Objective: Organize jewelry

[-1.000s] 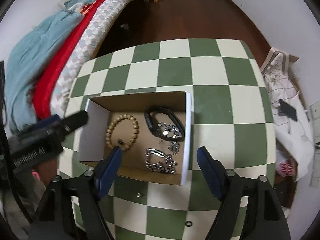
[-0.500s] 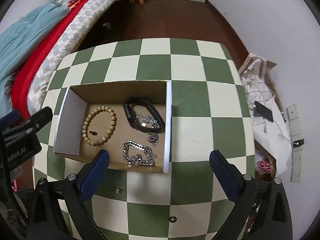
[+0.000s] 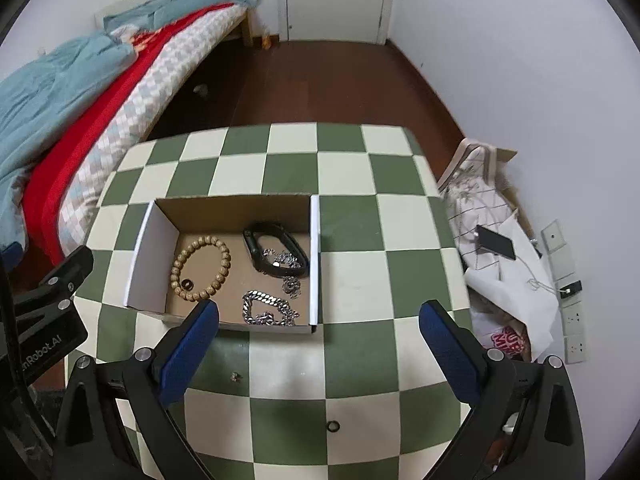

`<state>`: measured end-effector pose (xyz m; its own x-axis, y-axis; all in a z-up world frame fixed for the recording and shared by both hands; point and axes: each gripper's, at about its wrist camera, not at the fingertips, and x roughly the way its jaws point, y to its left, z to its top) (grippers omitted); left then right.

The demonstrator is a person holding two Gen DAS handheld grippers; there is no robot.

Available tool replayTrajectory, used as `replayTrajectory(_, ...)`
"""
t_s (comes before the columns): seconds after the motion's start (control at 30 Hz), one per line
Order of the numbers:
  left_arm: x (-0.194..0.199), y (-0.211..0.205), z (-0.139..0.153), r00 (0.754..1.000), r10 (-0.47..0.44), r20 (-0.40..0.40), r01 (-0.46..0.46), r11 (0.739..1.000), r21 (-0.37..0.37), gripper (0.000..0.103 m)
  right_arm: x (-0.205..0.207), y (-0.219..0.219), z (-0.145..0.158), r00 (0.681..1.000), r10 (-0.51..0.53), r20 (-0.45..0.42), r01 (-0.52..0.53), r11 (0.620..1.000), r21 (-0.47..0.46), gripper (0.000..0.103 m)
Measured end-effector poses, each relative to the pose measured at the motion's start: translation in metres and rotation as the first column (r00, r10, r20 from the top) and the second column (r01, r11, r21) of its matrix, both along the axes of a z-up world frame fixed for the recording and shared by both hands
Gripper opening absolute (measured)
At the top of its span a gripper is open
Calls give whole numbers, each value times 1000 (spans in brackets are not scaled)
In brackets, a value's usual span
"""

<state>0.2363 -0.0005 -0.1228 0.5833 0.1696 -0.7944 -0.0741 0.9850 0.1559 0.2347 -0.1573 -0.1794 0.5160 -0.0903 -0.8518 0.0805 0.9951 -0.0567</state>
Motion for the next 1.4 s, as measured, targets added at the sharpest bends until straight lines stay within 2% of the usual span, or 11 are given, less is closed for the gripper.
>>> replayTrajectory(0.1,-14,1,14,999,-1,47,0,1000,23,102,-14,-2,15,999,-15,45,15,1000,-4,101)
replayTrajectory(0.37,-49,7,41,993,6,117,-4,1000,-14,102,-51,0,44,994,-11,110,9,1000,24,101)
replayTrajectory(0.47,-63,6,33,994,7,107,-7,1000,-3,102,-65,-5,40,995,-20,95,16,999,50,101)
replayTrajectory(0.63,-78,-5,-17,1000,-6,16,6,999,48,102,-93,-29,-9,997,-81,3,81,993,83,101)
replayTrajectory(0.7,-79,-10,-38,1000,-6,-29,8,998,66,102,-98,-36,-34,995,-91,-42,95,991,99,89)
replayTrajectory(0.77,-79,-16,-63,998,-3,-70,10,996,94,102,-101,-42,-64,991,-99,-91,110,987,120,71)
replayTrajectory(0.9,-76,-26,-97,994,-2,-111,19,988,151,102,-99,-45,-113,986,-96,-139,116,982,146,69)
replayTrajectory(1.0,-73,-31,-114,991,-4,-136,29,983,183,102,-94,-40,-134,986,-86,-142,106,984,141,59)
replayTrajectory(1.13,-69,-34,-124,989,-4,-150,33,981,192,102,-93,-26,-140,993,-63,-98,70,995,73,39)
replayTrajectory(1.23,-67,-38,-127,988,-17,-153,45,982,186,102,-93,-21,-140,997,-48,-64,51,997,50,13)
replayTrajectory(1.4,-65,-54,-128,984,-62,-166,85,987,135,102,-96,-29,-139,996,-72,-43,75,995,71,13)
